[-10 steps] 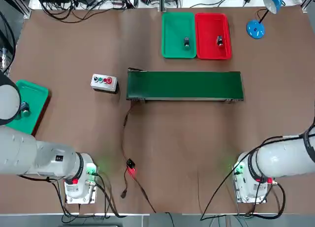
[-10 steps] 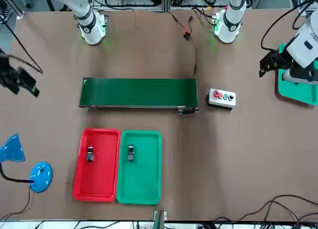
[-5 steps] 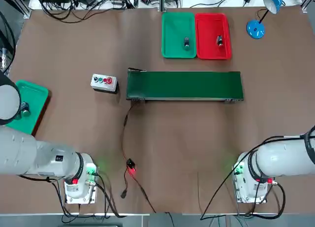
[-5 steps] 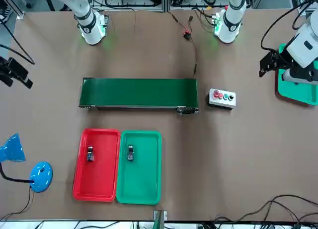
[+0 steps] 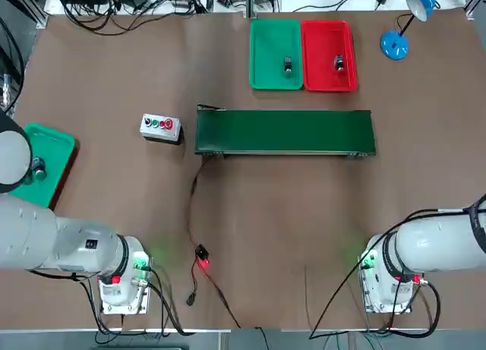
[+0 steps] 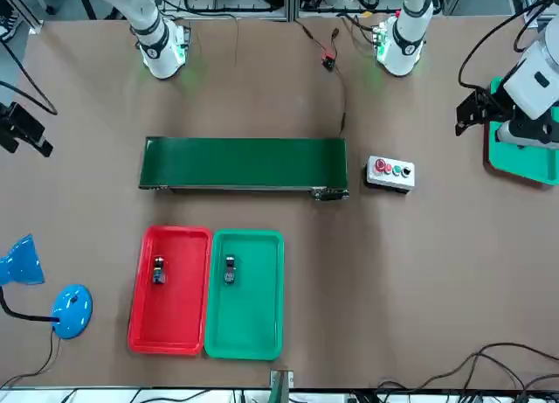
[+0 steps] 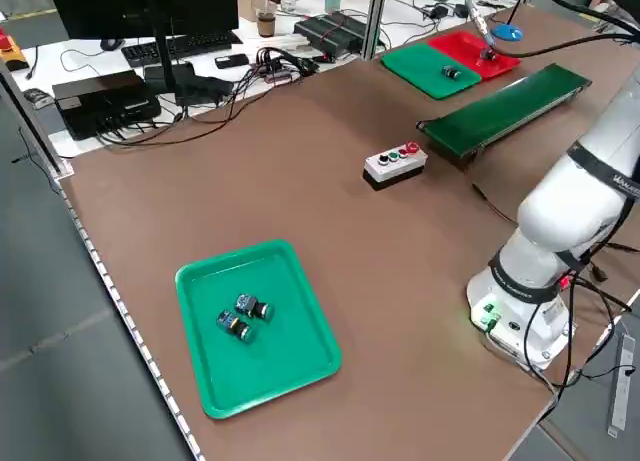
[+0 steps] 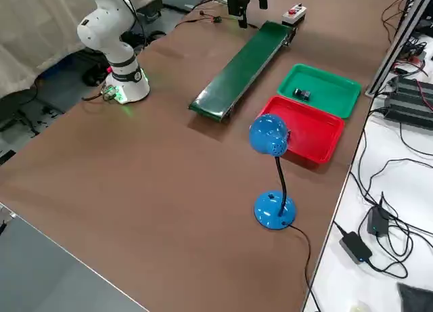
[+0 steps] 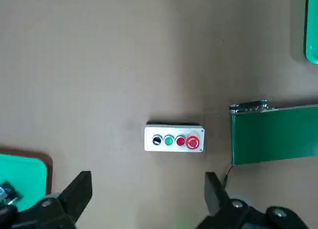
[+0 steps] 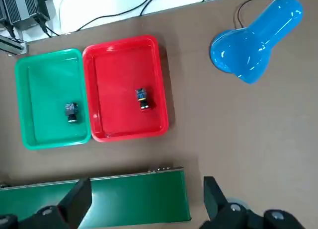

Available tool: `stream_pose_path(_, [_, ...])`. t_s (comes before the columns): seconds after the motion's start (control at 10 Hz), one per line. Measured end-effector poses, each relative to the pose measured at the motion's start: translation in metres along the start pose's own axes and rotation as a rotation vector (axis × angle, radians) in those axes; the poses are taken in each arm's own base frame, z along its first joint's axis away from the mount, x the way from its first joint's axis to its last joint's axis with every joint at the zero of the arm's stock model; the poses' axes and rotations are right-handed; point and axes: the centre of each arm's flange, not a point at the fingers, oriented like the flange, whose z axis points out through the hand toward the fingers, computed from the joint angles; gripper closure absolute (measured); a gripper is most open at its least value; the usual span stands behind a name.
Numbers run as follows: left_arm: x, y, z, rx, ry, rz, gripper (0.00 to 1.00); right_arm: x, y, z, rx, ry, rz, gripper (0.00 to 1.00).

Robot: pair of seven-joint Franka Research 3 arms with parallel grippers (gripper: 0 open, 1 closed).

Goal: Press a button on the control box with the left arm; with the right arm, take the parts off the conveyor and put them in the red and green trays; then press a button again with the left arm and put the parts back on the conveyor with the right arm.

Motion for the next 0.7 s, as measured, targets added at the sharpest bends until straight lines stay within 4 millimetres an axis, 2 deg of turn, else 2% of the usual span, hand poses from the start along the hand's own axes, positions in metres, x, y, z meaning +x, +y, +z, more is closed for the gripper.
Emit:
stream_pose_path(0.2, [0.000,0.000,0.000,0.000,0.000,0.000,0.00,-0.001,-0.006,0.003,-0.039,-0.003,-0.025,0.01])
stream_pose_path(0.3, [0.000,0.001,0.006,0.000,-0.014,0.002,0.03,-0.001,-0.005,0.004,-0.039,-0.005,-0.034,0.01])
stream_pose_path(0.5, [0.005,0.007,0.055,-0.001,-0.077,0.012,0.37,-0.002,-0.005,0.006,-0.040,-0.009,-0.043,0.01])
stream_pose_path(0.7, [0.004,0.007,0.097,-0.002,-0.136,0.010,0.67,-0.002,-0.005,0.007,-0.040,-0.010,-0.046,0.01])
